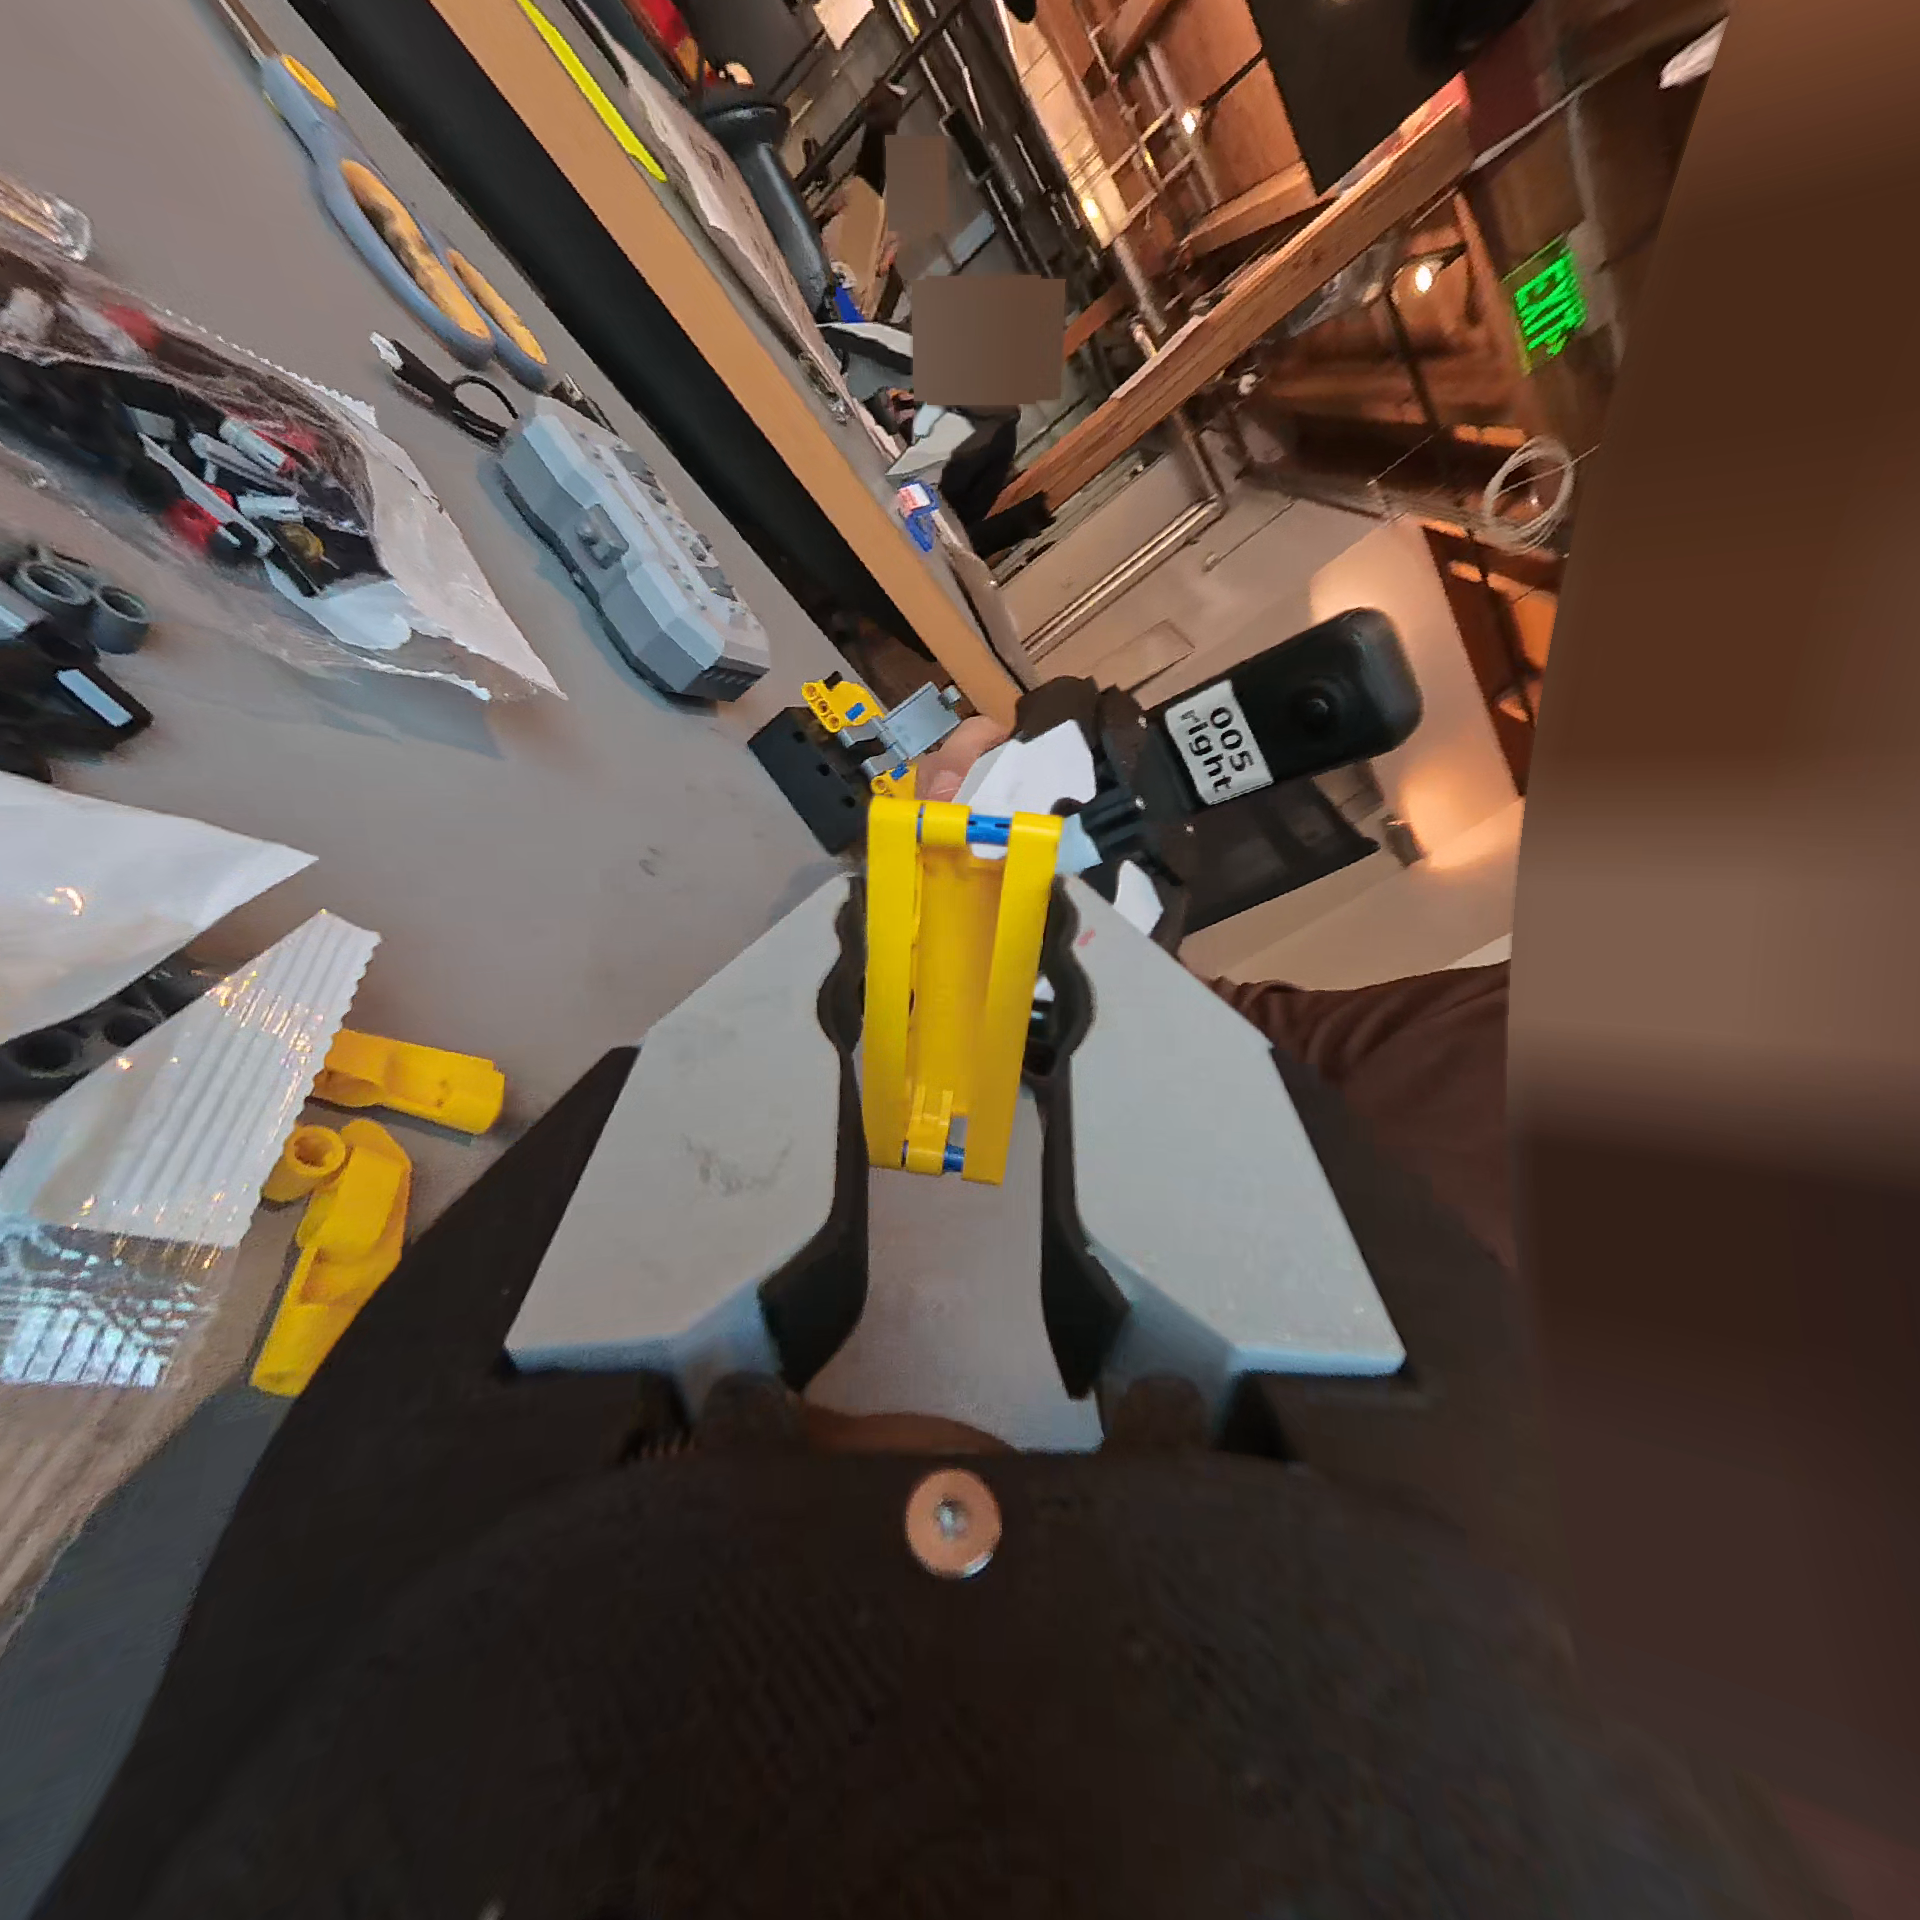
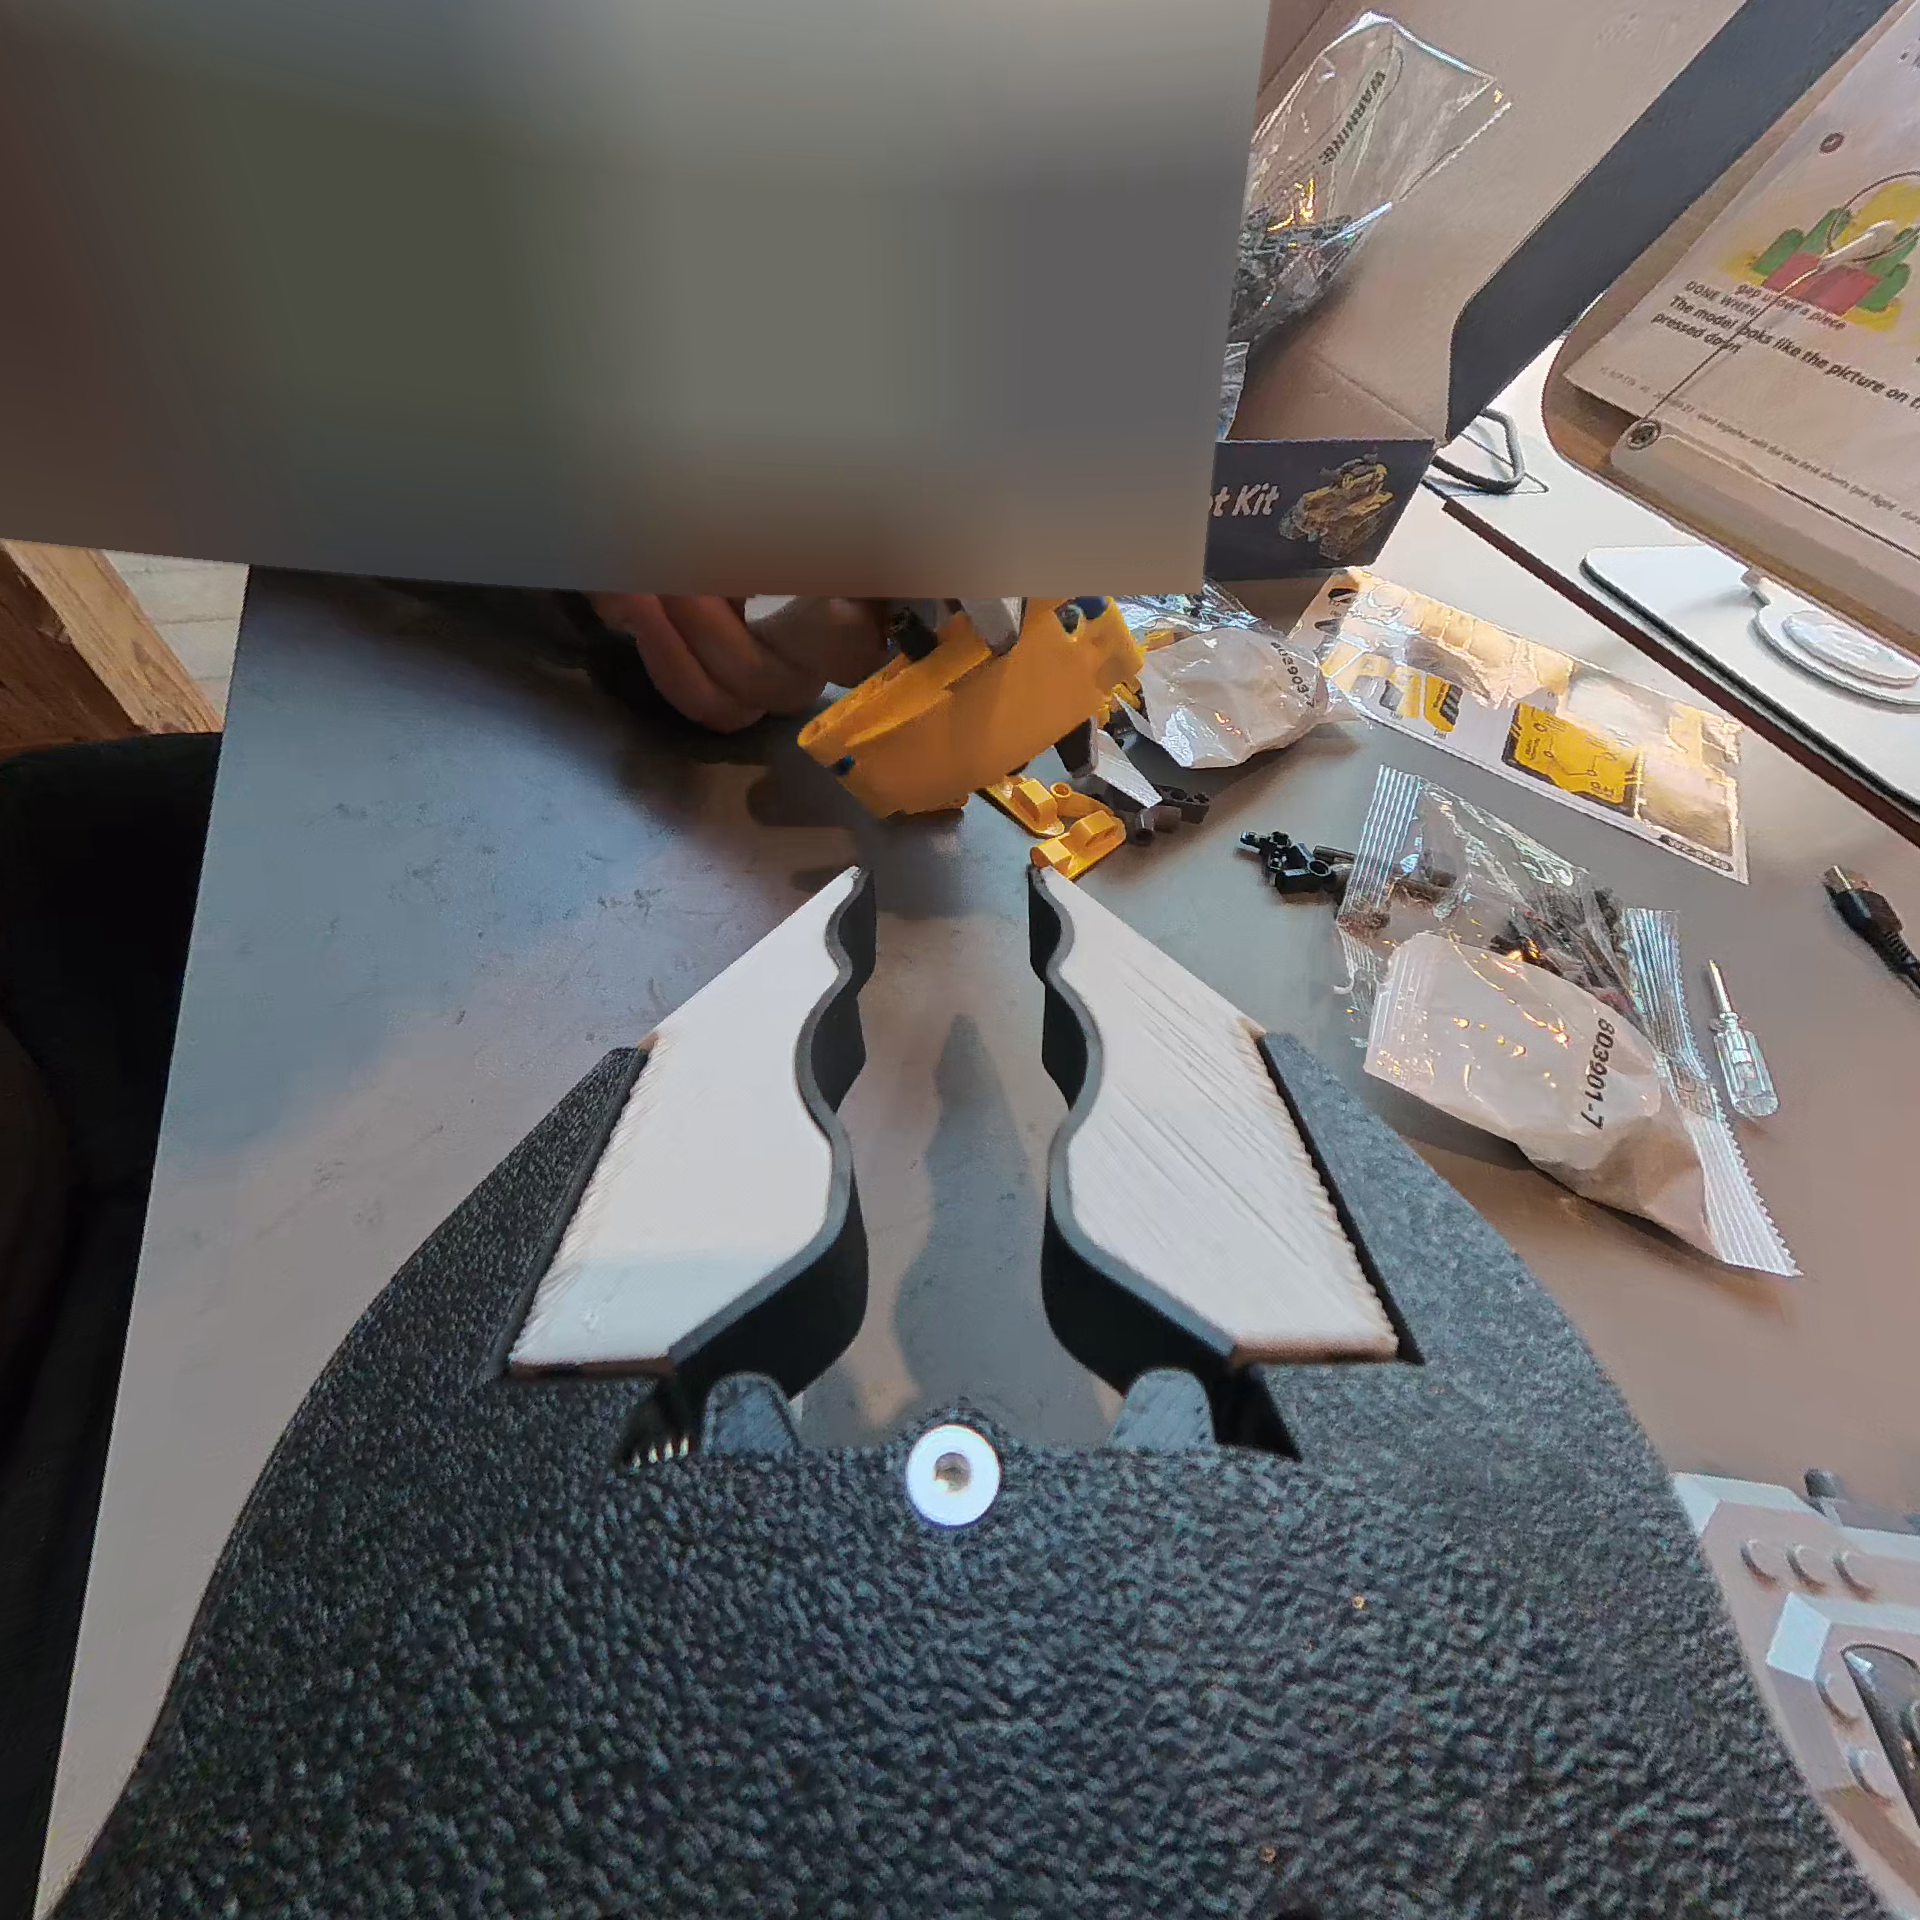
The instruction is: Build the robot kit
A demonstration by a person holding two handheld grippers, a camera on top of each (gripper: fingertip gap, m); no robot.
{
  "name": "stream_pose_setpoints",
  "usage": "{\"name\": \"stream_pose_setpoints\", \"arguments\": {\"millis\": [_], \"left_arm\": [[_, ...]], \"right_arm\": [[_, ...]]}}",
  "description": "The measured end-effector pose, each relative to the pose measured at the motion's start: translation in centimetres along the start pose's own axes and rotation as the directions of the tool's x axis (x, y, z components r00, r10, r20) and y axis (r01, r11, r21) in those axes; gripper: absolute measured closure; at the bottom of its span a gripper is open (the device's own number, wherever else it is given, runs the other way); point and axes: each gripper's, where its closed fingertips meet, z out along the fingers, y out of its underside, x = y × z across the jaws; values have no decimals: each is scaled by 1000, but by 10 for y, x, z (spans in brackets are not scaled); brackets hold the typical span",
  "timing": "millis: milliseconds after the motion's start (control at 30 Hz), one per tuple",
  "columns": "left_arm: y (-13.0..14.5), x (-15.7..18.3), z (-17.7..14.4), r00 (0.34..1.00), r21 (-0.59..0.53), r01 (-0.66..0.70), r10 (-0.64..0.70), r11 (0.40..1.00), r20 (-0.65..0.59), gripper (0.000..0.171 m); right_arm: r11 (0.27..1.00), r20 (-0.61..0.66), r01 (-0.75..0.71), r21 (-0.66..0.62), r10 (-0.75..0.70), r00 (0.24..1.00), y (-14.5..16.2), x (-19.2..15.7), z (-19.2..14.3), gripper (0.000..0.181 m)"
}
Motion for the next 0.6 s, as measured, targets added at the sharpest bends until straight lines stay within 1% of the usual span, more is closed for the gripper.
{"name": "stream_pose_setpoints", "arguments": {"millis": [200, 300, 433, 600], "left_arm": [[3, 1, 2, 1000, -16, -8, 8, 1000, -2, 140], [5, 2, 3, 1000, -24, -14, 14, 1000, -1, 140], [4, 1, 4, 1000, -25, -10, 10, 1000, -1, 140], [4, 0, 4, 1000, -23, -10, 10, 1000, 9, 140]], "right_arm": [[1000, -3, -23, 13, 23, 1000, -2, 3, -2, 154], [995, -8, -87, 54, 87, 996, -6, 10, -5, 159], [972, 34, -205, 114, 202, 979, -13, 16, -10, 159], [963, 38, -234, 136, 231, 972, -15, 20, -13, 159]]}}
